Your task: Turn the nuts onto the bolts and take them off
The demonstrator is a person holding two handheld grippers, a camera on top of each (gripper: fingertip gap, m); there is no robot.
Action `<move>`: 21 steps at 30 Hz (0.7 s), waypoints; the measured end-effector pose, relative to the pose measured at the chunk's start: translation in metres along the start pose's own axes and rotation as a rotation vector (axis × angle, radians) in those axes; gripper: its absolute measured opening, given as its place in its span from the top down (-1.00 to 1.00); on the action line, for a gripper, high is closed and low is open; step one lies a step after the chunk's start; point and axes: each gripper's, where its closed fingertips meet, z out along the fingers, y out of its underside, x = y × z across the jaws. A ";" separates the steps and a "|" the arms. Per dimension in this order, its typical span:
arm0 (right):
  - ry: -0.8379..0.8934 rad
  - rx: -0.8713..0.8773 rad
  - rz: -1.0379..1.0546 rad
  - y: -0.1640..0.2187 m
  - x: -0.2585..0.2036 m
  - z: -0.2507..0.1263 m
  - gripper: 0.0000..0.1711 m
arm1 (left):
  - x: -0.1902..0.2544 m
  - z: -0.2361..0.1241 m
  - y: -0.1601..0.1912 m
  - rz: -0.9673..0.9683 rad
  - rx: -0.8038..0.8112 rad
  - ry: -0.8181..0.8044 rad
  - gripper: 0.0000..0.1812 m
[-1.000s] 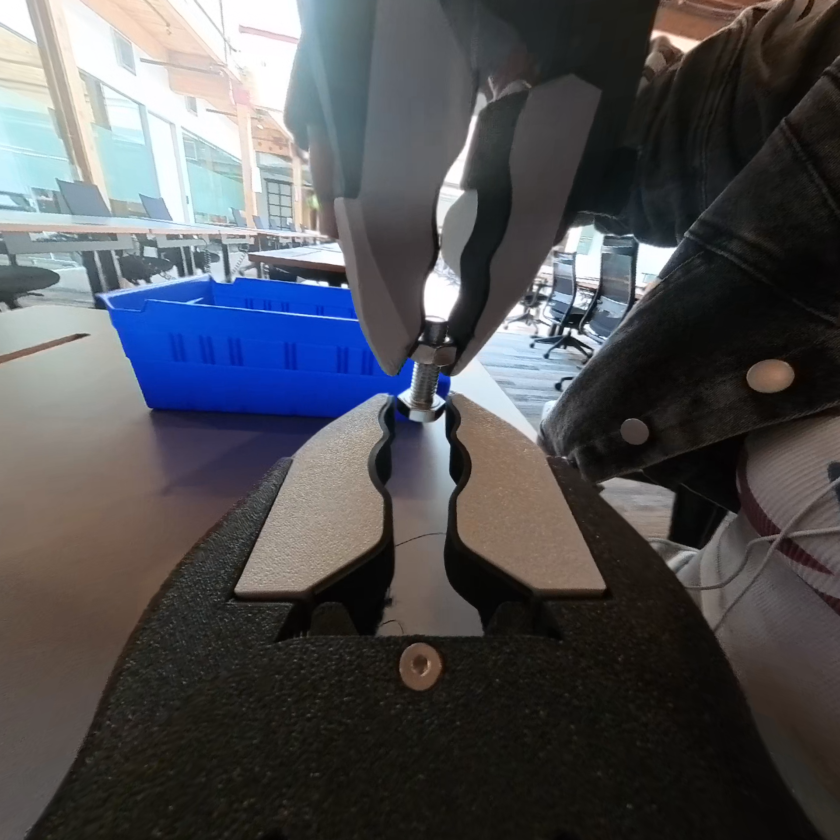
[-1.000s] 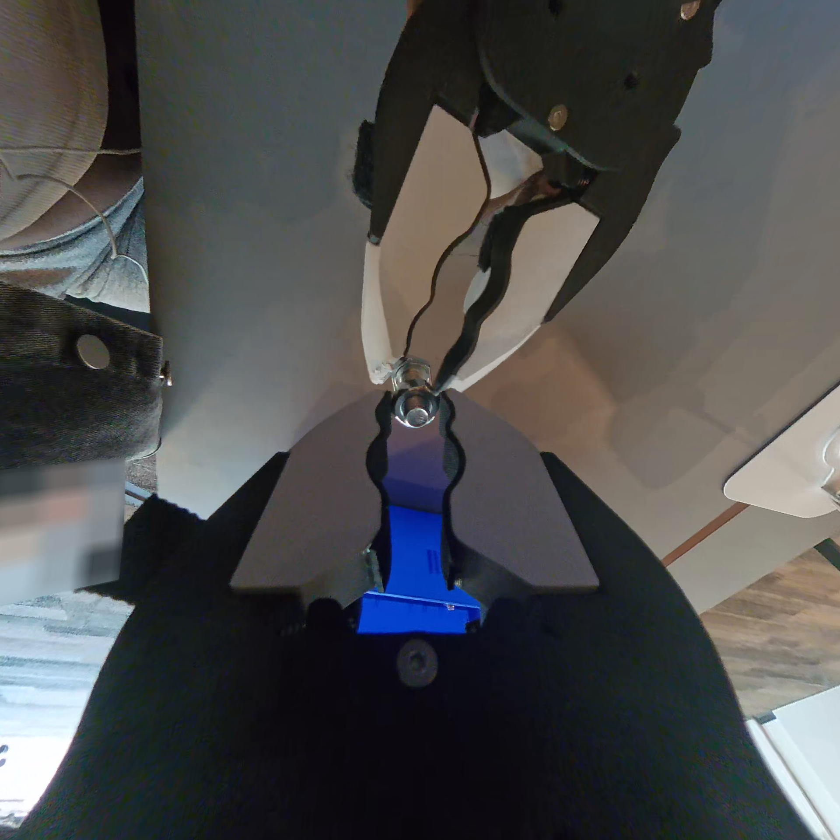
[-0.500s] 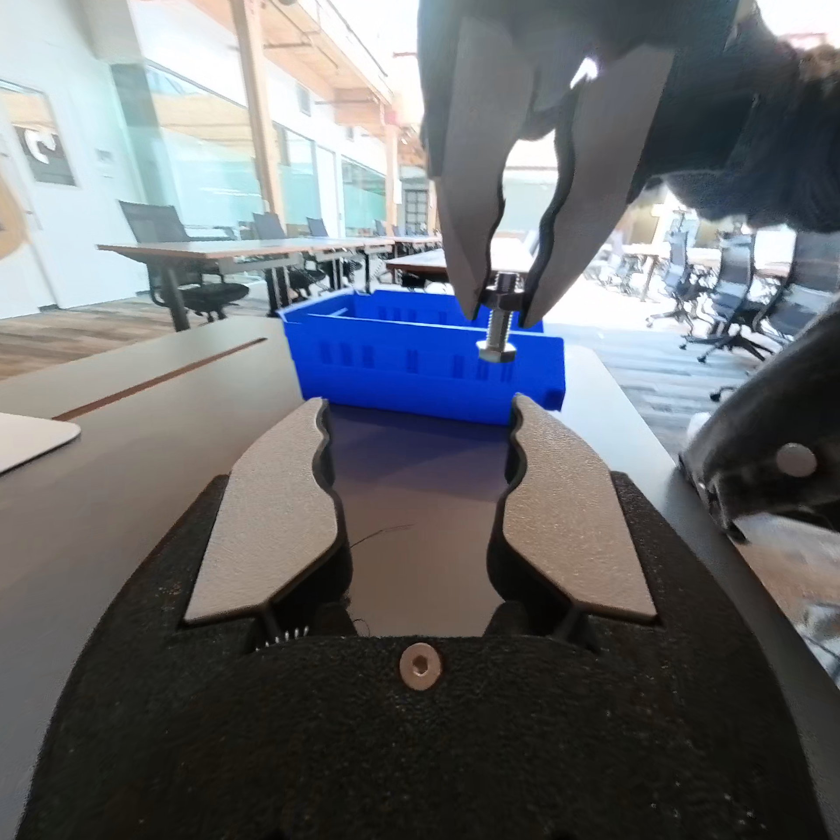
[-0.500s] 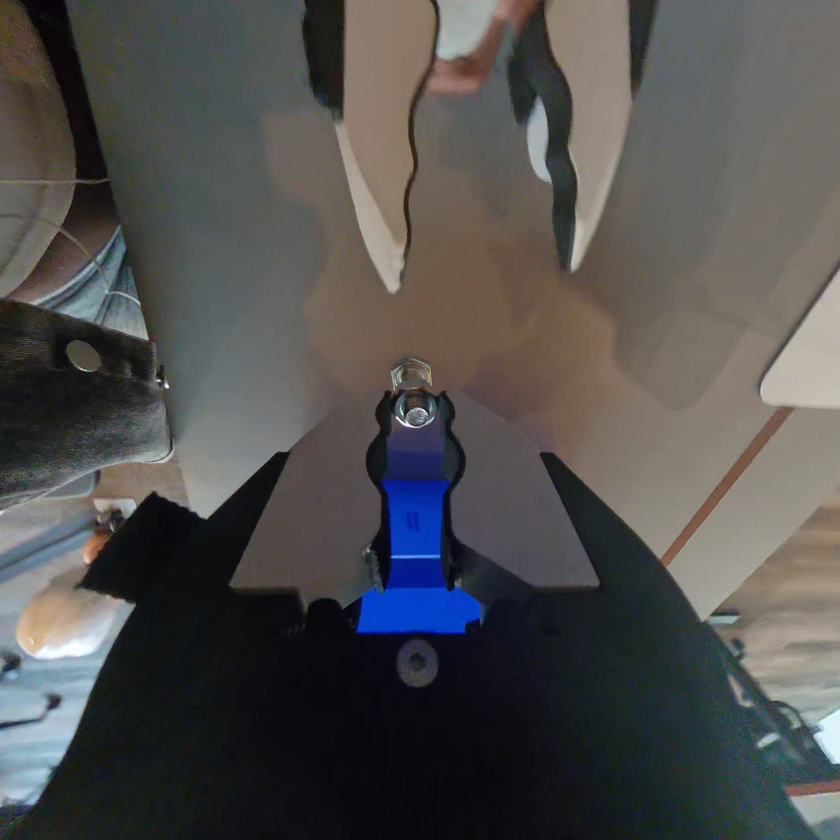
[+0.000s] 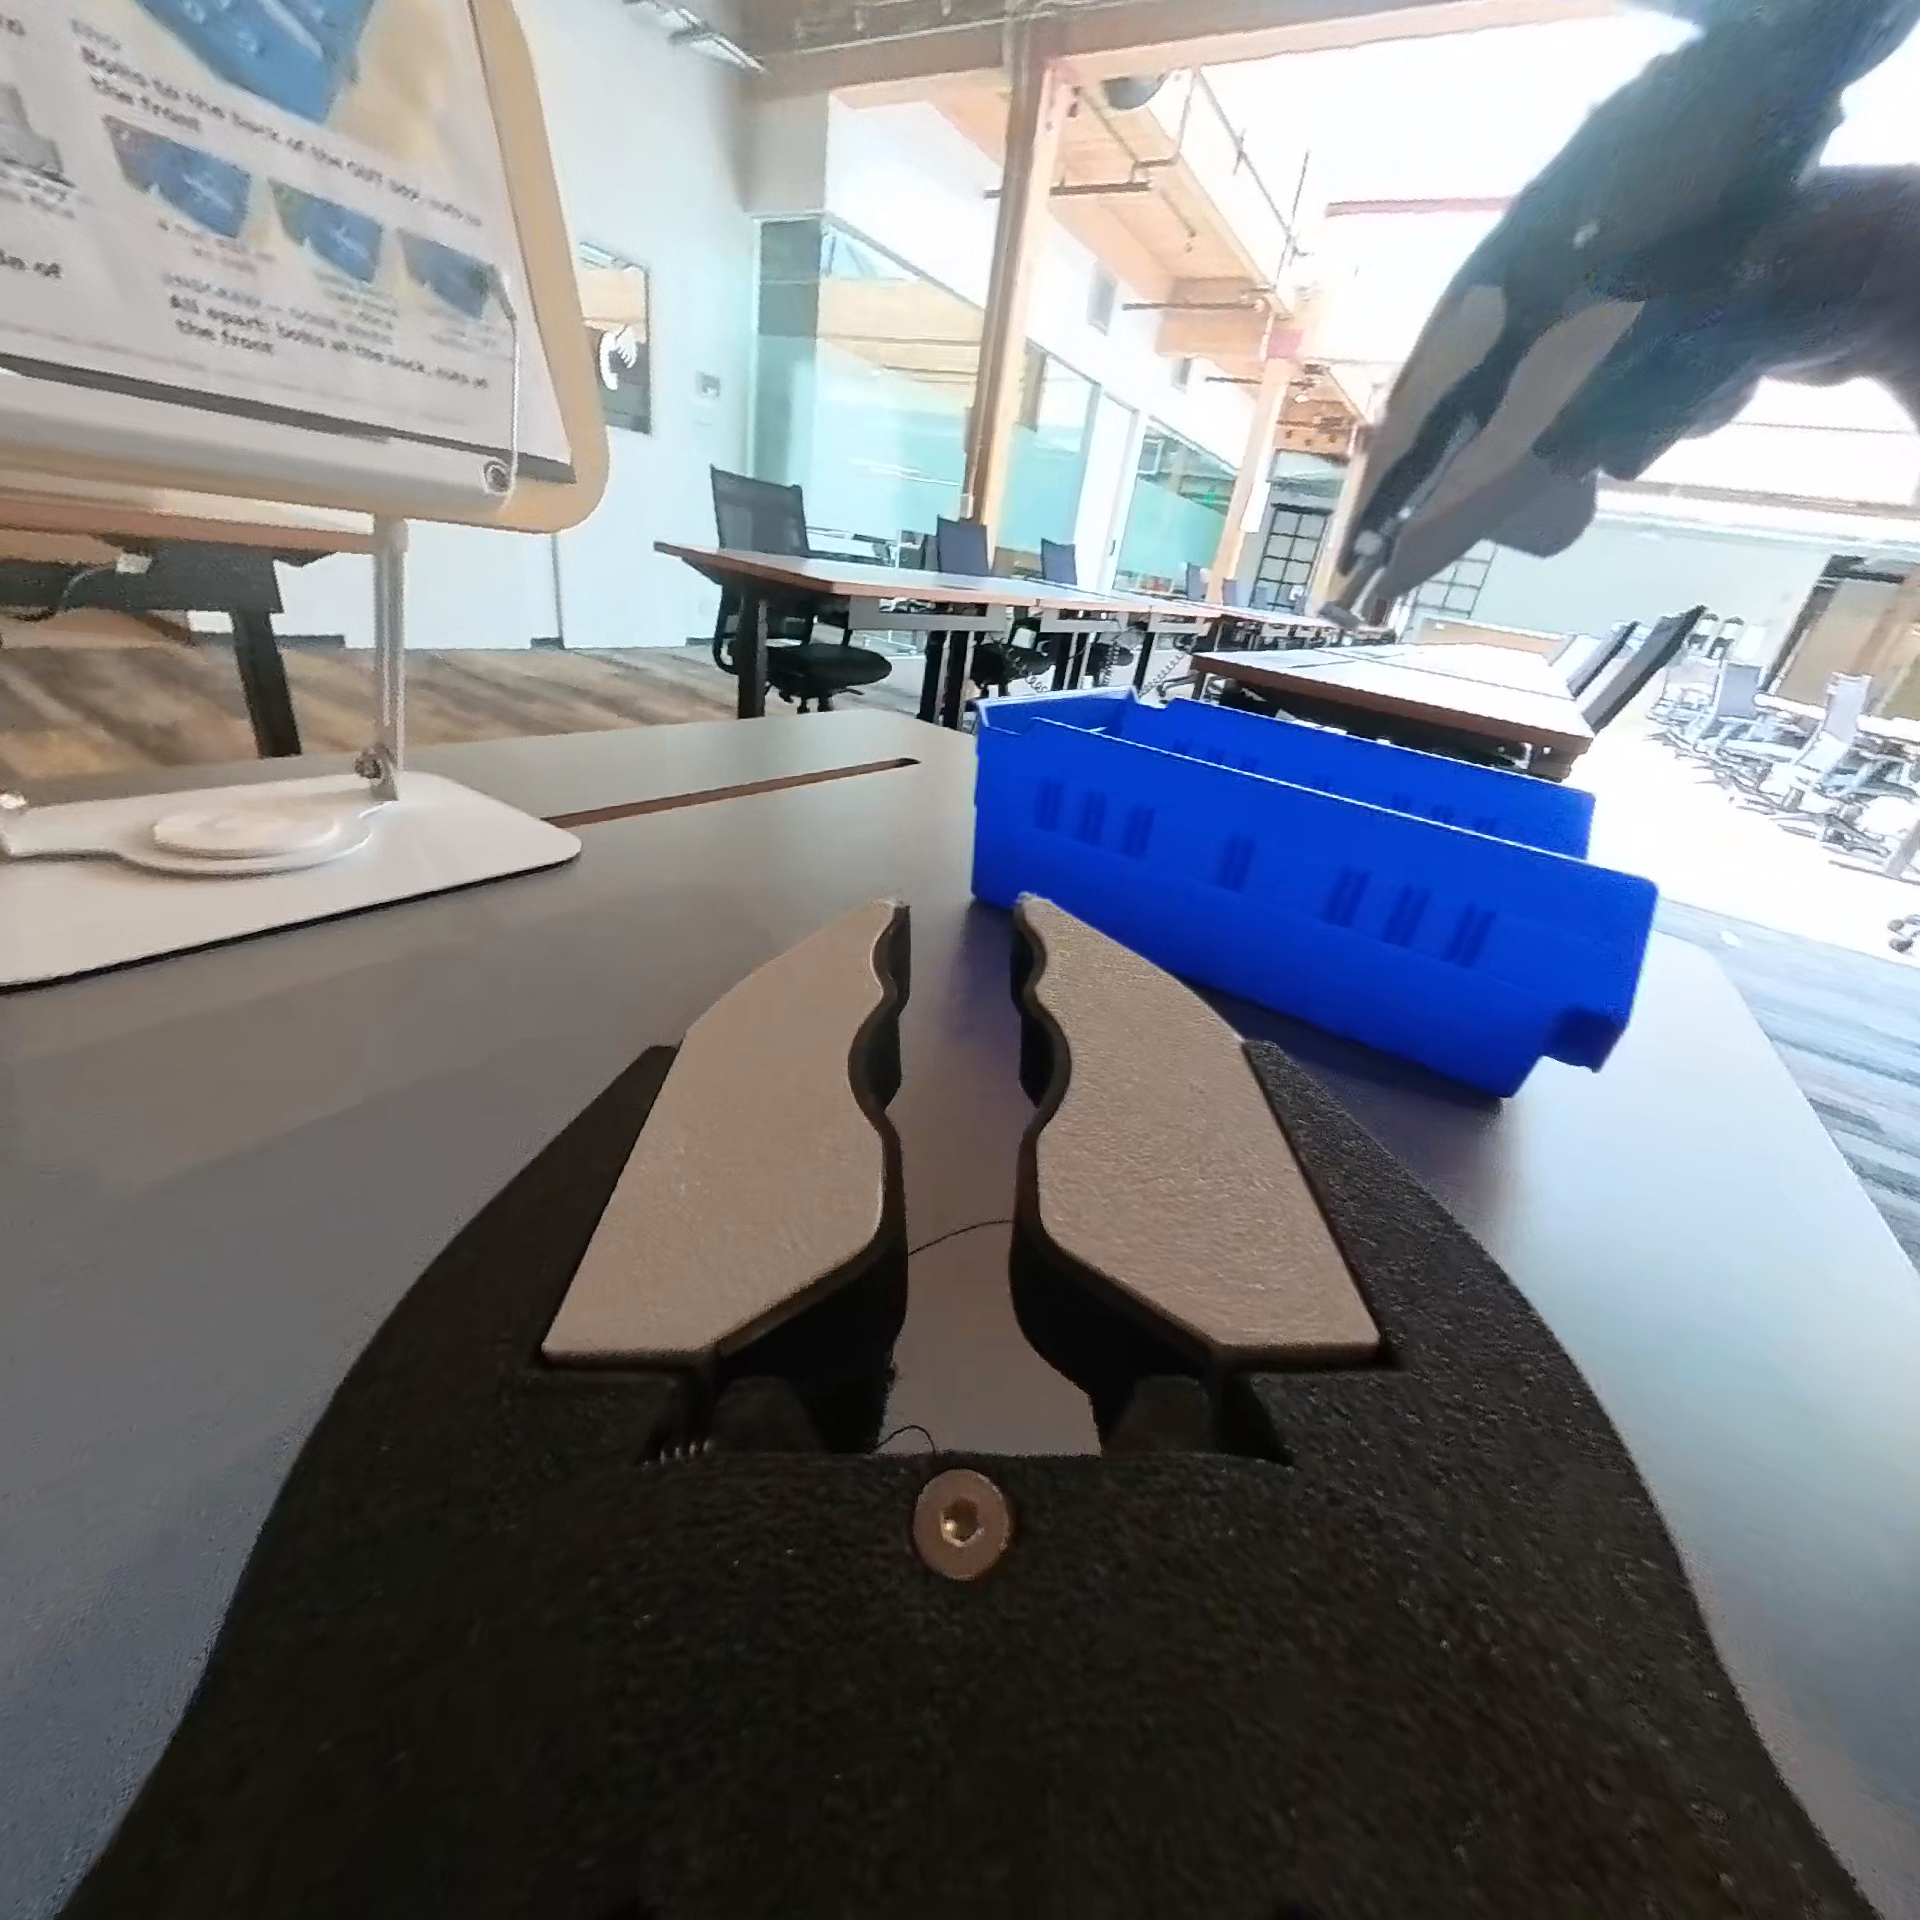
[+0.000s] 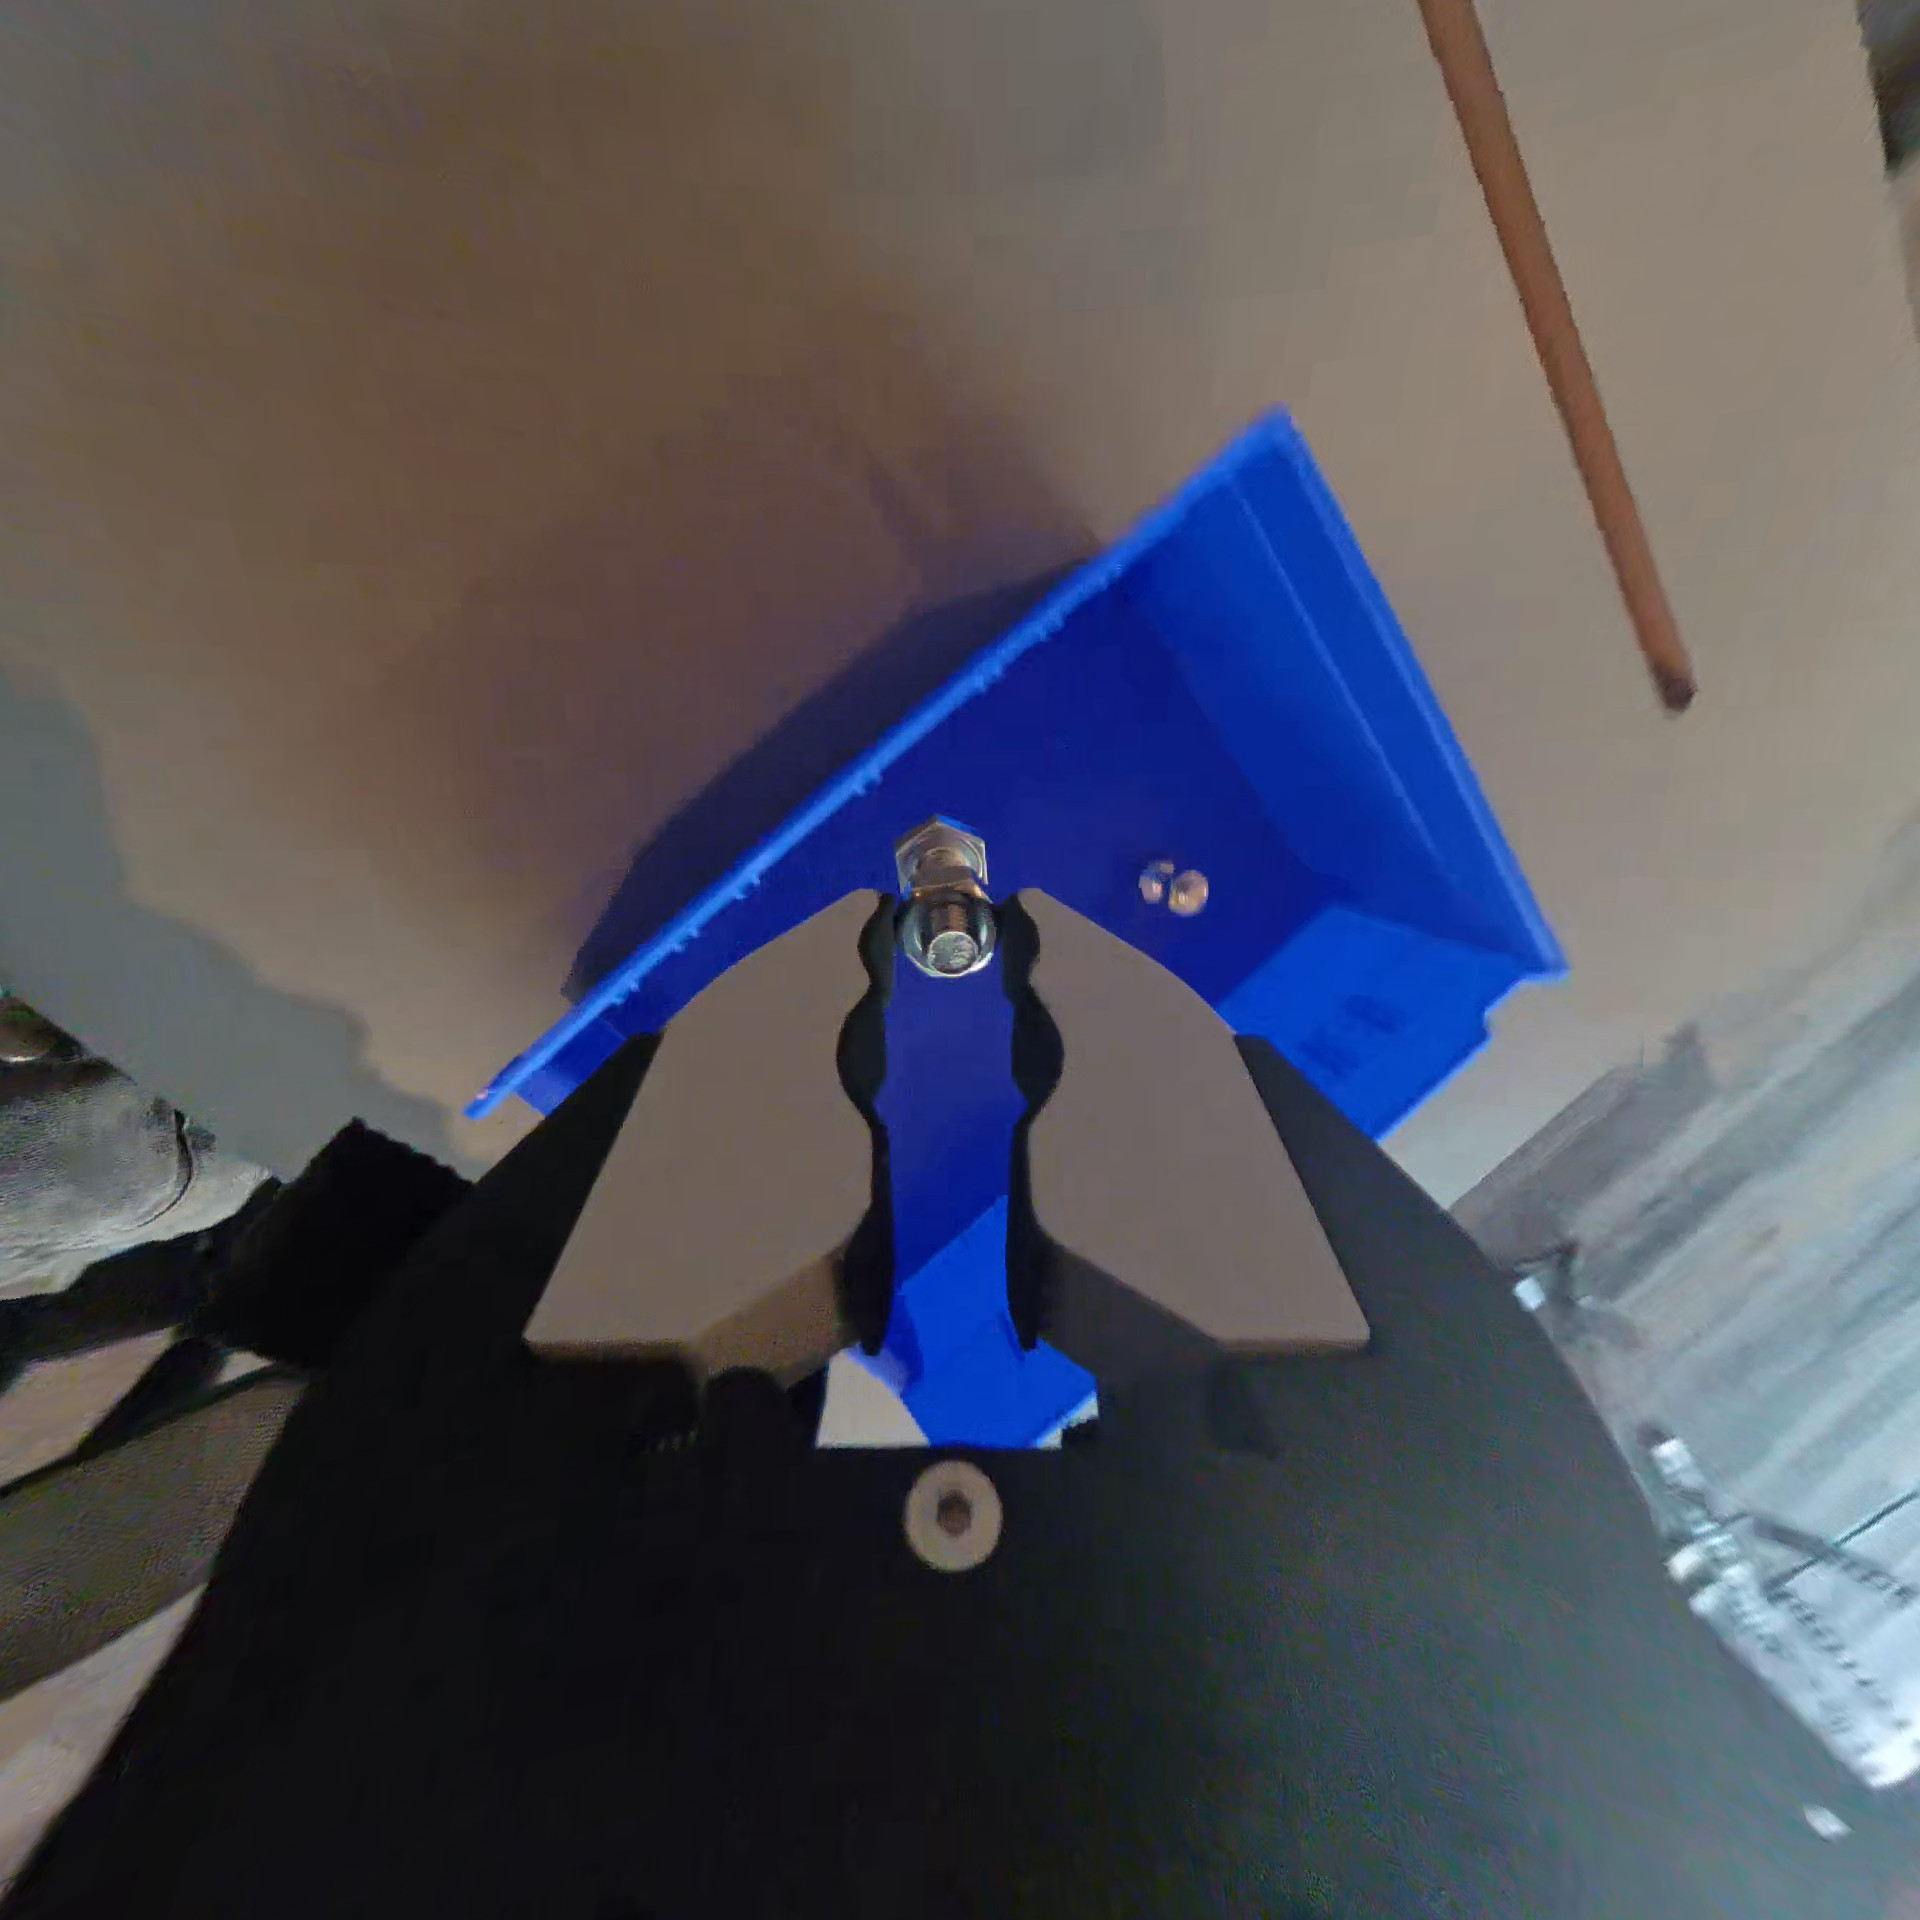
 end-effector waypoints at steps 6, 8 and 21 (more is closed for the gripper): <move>-0.112 -0.130 0.255 0.066 0.019 0.030 0.77 | -0.006 -0.001 -0.002 -0.023 0.014 -0.033 0.93; -0.138 -0.174 0.300 0.082 0.023 0.045 0.77 | -0.007 -0.002 -0.002 -0.025 0.016 -0.041 0.96; -0.116 -0.344 0.402 0.118 0.047 0.114 0.77 | -0.005 -0.002 -0.003 -0.015 0.019 -0.029 0.99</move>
